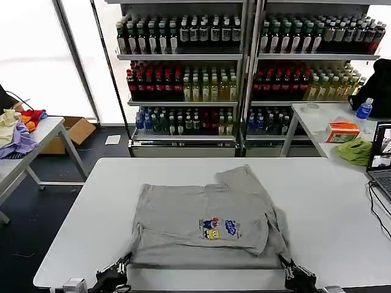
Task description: Fold and organize the clothes.
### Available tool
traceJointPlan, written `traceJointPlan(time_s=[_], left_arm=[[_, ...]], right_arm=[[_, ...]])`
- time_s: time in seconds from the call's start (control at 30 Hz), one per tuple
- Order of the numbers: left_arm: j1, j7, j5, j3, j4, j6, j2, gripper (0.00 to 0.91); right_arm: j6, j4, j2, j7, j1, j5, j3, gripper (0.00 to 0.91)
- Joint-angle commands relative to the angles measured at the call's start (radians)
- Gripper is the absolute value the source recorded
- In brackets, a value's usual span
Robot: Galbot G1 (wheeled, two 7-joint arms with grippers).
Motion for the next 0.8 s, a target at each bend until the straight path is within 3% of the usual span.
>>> traceJointPlan(time_s=[0.03,0.2,0.37,0.43,0.57,0.63,0.8], left_arm=[[0.016,0.029,0.048,-0.105,-0.077,0.035,0.037,0.907],[-0.128,0.079,0.024,-0.17,-0.059,0.034,0.139,0.907],[-0.329,0.197,-0.026,-0.037,0.105,0.021,0.275,0.907],[-0.456,0.227,-0.089,0.052,0.273,0.006,0.306,0.907],[-0.671,0.249,-0.117,0.189,0.459,0.003,0.31,0.907],[-0.74,0.265,-0.117,0.259,0.542,0.005,0.299,0.907],[-0.92,0.29,-0.105,0.375,0.695,-0.016,0.28,0.907]], right_arm=[[0.012,0.059,-0.019,-0.008,0.036,0.107,0.092,0.907],[0.006,0.042,-0.142,-0.02,0.185,0.223,0.157,0.907],[-0.094,-0.147,-0.255,-0.099,0.549,0.222,0.046,0.907],[-0.142,-0.327,-0.282,-0.163,0.747,0.179,-0.066,0.907],[-0.155,-0.589,-0.268,-0.283,1.043,0.095,-0.279,0.907],[-0.112,-0.719,-0.239,-0.313,1.124,0.035,-0.371,0.907],[-0.096,-0.952,-0.154,-0.368,1.288,0.025,-0.47,0.907]])
